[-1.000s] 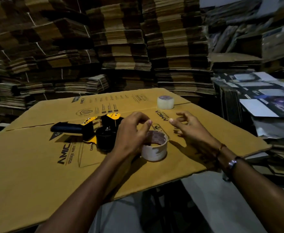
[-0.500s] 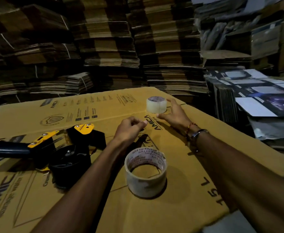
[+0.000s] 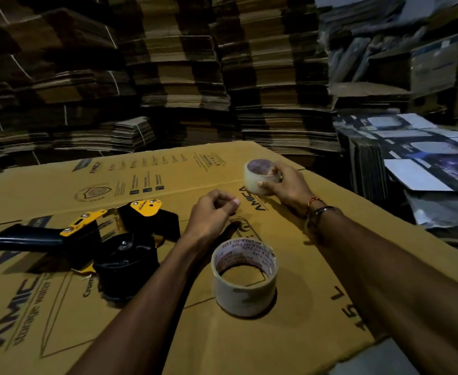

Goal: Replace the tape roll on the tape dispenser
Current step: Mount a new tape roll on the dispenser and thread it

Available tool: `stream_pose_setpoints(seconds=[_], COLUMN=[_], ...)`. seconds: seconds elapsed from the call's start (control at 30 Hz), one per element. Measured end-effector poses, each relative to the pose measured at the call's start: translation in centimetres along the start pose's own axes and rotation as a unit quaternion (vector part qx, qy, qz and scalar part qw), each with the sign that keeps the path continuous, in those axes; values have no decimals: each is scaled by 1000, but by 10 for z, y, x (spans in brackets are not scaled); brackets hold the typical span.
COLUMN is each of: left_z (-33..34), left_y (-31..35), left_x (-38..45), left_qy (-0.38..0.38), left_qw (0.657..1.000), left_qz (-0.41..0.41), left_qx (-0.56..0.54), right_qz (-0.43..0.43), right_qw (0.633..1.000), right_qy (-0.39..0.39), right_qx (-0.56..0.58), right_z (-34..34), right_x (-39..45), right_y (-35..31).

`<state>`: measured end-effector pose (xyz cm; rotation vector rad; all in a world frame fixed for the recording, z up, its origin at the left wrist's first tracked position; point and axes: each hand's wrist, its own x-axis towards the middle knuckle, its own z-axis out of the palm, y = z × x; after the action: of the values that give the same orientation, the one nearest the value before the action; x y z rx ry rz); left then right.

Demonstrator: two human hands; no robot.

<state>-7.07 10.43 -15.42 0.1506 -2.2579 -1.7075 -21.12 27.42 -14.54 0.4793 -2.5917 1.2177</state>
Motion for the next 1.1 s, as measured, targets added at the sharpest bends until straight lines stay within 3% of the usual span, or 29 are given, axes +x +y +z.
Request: stream_pose_setpoints(seconds=[0.2,0.43,0.6,0.77,0.97,1.1], left_z=[-15,-48,-77,-110,-143,-160], left_y=[19,63,86,87,68,57], left_x=[-46,-107,-150,-196,-235,-247], left_qy=[-22,44,17,39,37,7], left_qw=[996,993,992,986,986,996], left_qz=[-23,109,126,161,160,92], left_qx=[-81,20,-14,3,2,-15], right_qz=[-36,-106,-146,-150,-154,-122], right_qw=[992,971,952,938,924,909], right_qy=[-27,-60,-116,-158,-207,-255], right_qx=[122,205,241,269,282,305], right_z=[-29,-78,-77,-69,-49,-38], right_x=[-55,-129,-189,-232,-262,-271], right_y=[-24,-100,-146,-169,-184,-185])
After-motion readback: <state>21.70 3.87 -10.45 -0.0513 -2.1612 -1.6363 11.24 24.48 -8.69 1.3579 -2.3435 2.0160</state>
